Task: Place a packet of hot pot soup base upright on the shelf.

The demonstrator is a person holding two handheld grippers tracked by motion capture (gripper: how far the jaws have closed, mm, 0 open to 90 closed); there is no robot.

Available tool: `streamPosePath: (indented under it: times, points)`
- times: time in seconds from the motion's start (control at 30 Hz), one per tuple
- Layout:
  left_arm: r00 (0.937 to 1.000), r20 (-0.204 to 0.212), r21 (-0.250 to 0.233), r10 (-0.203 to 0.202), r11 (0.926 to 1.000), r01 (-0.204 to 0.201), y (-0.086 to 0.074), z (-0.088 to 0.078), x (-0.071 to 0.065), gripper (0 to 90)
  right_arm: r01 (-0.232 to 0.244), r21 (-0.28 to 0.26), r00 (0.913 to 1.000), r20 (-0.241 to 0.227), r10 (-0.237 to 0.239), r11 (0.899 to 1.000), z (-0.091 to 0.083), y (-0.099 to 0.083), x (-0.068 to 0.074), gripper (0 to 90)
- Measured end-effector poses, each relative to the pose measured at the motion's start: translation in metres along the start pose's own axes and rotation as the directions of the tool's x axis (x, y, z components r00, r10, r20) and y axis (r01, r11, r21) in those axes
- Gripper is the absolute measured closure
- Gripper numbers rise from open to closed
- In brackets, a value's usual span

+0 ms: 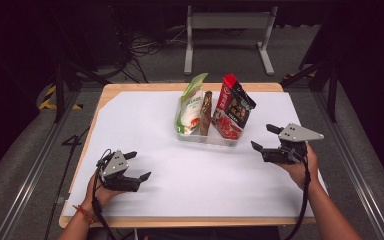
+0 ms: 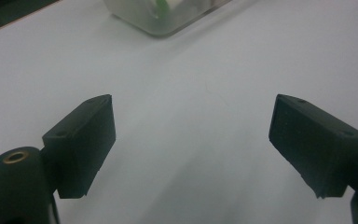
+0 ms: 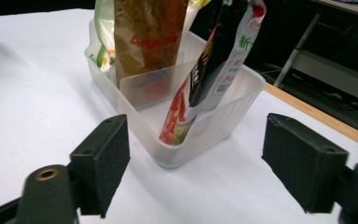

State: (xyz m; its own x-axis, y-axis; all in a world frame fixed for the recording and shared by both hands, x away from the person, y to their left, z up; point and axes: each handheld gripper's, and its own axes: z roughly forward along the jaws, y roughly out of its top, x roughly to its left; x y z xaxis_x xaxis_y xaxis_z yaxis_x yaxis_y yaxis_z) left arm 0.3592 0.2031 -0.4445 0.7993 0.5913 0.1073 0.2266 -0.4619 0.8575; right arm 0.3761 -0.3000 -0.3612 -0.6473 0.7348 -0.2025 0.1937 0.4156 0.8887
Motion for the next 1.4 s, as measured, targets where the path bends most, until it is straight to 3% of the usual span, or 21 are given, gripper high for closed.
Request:
streamPosePath:
  times: [0.23, 0.53, 1.0, 1.4]
  points:
    - [1.0000, 0.001, 0.000, 0.000, 1.0000, 0.000, 0.000, 0.000, 0.000, 15.0, 0.031, 0.028, 0.9995, 0.005, -0.031, 0.999, -0.001, -0.013, 0.008, 18.7]
    - [1.0000, 0.000, 0.002, 0.005, 1.0000, -0.005, 0.001, 0.000, -0.002, 14.7, 0.013, 0.048, 0.9997, 0.023, -0.014, 0.999, -0.011, -0.033, 0.008, 16.9]
    - [0.9999, 0.004, -0.001, 0.017, 0.9999, -0.017, 0.003, 0.000, -0.004, 14.7, 0.028, 0.076, 0.9981, 0.052, -0.032, 0.997, -0.034, -0.063, 0.006, 17.5]
    - [0.9997, 0.005, -0.003, 0.024, 0.9997, -0.023, 0.004, -0.001, -0.006, 14.7, -0.011, 0.105, 0.9944, 0.106, 0.000, 0.994, -0.055, -0.091, -0.002, 17.0]
